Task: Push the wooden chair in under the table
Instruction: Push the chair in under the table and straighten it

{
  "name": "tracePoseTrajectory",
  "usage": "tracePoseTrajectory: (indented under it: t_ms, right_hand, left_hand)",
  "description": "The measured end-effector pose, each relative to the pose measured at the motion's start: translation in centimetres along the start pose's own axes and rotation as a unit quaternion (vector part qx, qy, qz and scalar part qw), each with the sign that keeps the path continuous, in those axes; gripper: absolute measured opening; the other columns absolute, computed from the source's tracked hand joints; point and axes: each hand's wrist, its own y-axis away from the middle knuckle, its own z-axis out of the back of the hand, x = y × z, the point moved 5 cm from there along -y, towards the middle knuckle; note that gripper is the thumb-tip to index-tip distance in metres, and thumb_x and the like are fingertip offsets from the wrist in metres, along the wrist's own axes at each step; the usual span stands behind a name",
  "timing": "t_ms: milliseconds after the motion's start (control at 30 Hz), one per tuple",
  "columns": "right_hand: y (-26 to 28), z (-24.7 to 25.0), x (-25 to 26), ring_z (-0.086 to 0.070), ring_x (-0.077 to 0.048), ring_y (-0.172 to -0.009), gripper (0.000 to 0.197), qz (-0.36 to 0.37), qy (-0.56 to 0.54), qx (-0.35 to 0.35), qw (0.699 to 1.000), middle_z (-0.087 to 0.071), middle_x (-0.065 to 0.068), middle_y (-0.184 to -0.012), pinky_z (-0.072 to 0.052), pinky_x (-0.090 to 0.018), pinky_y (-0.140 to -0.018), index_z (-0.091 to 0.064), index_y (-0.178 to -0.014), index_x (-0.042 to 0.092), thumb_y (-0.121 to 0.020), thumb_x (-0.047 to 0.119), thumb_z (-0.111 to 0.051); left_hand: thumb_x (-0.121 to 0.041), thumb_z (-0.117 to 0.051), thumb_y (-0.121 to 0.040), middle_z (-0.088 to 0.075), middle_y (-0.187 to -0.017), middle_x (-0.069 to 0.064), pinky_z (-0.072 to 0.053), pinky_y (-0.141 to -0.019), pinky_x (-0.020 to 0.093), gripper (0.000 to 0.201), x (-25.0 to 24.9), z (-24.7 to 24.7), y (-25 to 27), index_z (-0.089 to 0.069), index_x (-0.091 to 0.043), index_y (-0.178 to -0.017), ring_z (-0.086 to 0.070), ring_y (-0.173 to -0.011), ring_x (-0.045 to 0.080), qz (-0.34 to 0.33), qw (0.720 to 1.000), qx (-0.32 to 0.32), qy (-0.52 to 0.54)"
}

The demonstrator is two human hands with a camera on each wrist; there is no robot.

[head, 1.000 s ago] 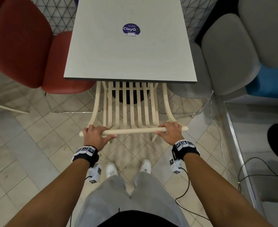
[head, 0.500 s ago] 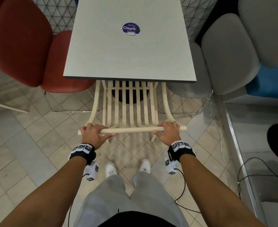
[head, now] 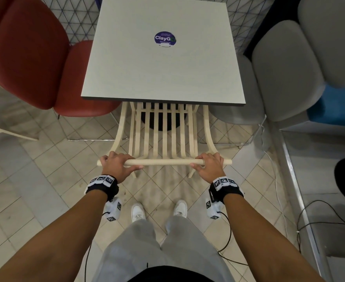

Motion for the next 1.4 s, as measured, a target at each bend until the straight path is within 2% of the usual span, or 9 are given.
tracePoseTrajectory:
  t_ms: [200,333,467,700,867,1033,1200,1400]
  right_hand:
    - [-0.2,-0.4,0.0,-0.04,-0.022,-0.103,0.041,-0.01,0.001,0.002,1.0,-0.065,0.003,-0.104,-0.023,-0.035,-0.089,-0.067,-0.109,0.025,-0.086,0.06,-0.067]
    - [-0.4,-0.5,-0.1,-0.041,-0.023,-0.106,0.041,-0.012,0.005,0.018,1.0,-0.063,0.004,-0.106,-0.025,-0.038,-0.095,-0.066,-0.11,0.026,-0.087,0.059,-0.067]
    - [-0.6,-0.4,-0.1,-0.04,-0.022,-0.104,0.041,-0.008,0.011,0.008,1.0,-0.062,0.004,-0.105,-0.024,-0.037,-0.091,-0.066,-0.109,0.026,-0.087,0.06,-0.066]
    - [-2.7,0.1,0.3,-0.036,-0.022,-0.103,0.04,-0.026,0.005,0.024,0.999,-0.053,0.008,-0.099,-0.024,-0.039,-0.095,-0.067,-0.11,0.026,-0.087,0.059,-0.068]
    - [-4.3,0.2,0.4,-0.04,-0.028,-0.111,0.042,-0.032,0.001,0.039,0.999,-0.06,0.001,-0.107,-0.025,-0.043,-0.102,-0.068,-0.112,0.027,-0.087,0.061,-0.066]
    - [-4.1,0.4,0.5,-0.04,-0.028,-0.112,0.045,-0.031,0.007,0.027,0.999,-0.06,-0.001,-0.114,-0.024,-0.042,-0.101,-0.068,-0.113,0.025,-0.088,0.063,-0.064]
    - [-4.0,0.7,0.9,-0.041,-0.028,-0.112,0.047,-0.034,0.004,0.033,0.999,-0.052,0.005,-0.103,-0.026,-0.042,-0.102,-0.068,-0.114,0.026,-0.087,0.064,-0.063]
    - [-4.0,1.1,1.1,-0.038,-0.025,-0.11,0.044,-0.036,-0.003,0.048,0.998,-0.051,0.007,-0.101,-0.026,-0.042,-0.102,-0.068,-0.115,0.027,-0.088,0.062,-0.064]
  left_hand:
    - [-0.088,-0.053,-0.064,-0.072,-0.09,-0.014,-0.027,-0.094,0.045,0.06,-0.1,0.3,0.0,-0.073,-0.04,-0.095,-0.05,-0.1,0.02,0.012,1.0,-0.01,0.009]
    - [-0.091,-0.049,-0.062,-0.072,-0.092,-0.015,-0.029,-0.093,0.046,0.063,-0.3,0.3,0.0,-0.072,-0.043,-0.094,-0.051,-0.099,0.021,0.02,1.0,-0.009,-0.008]
    - [-0.092,-0.047,-0.062,-0.071,-0.094,-0.014,-0.029,-0.095,0.048,0.065,-0.4,0.5,-0.5,-0.072,-0.043,-0.096,-0.05,-0.102,0.021,0.024,1.0,0.013,-0.013]
    - [-0.095,-0.041,-0.061,-0.07,-0.084,-0.01,-0.03,-0.096,0.048,0.071,-0.1,0.6,-2.6,-0.073,-0.041,-0.094,-0.051,-0.097,0.024,0.028,0.999,0.01,-0.027]
    - [-0.093,-0.042,-0.063,-0.069,-0.081,-0.007,-0.032,-0.099,0.048,0.07,-0.2,0.9,-3.9,-0.073,-0.038,-0.094,-0.053,-0.097,0.025,0.035,0.999,0.01,-0.023]
    - [-0.093,-0.044,-0.063,-0.069,-0.082,-0.007,-0.03,-0.1,0.047,0.071,-0.2,0.8,-4.1,-0.072,-0.036,-0.094,-0.052,-0.099,0.025,0.039,0.999,0.011,-0.009]
    - [-0.094,-0.042,-0.061,-0.07,-0.085,-0.006,-0.031,-0.099,0.047,0.073,-0.2,0.8,-4.0,-0.073,-0.037,-0.096,-0.054,-0.098,0.026,0.034,0.999,0.004,-0.009]
    - [-0.092,-0.044,-0.063,-0.07,-0.084,-0.005,-0.031,-0.099,0.047,0.071,-0.5,1.0,-3.8,-0.073,-0.036,-0.095,-0.055,-0.096,0.026,0.035,0.999,0.002,-0.018]
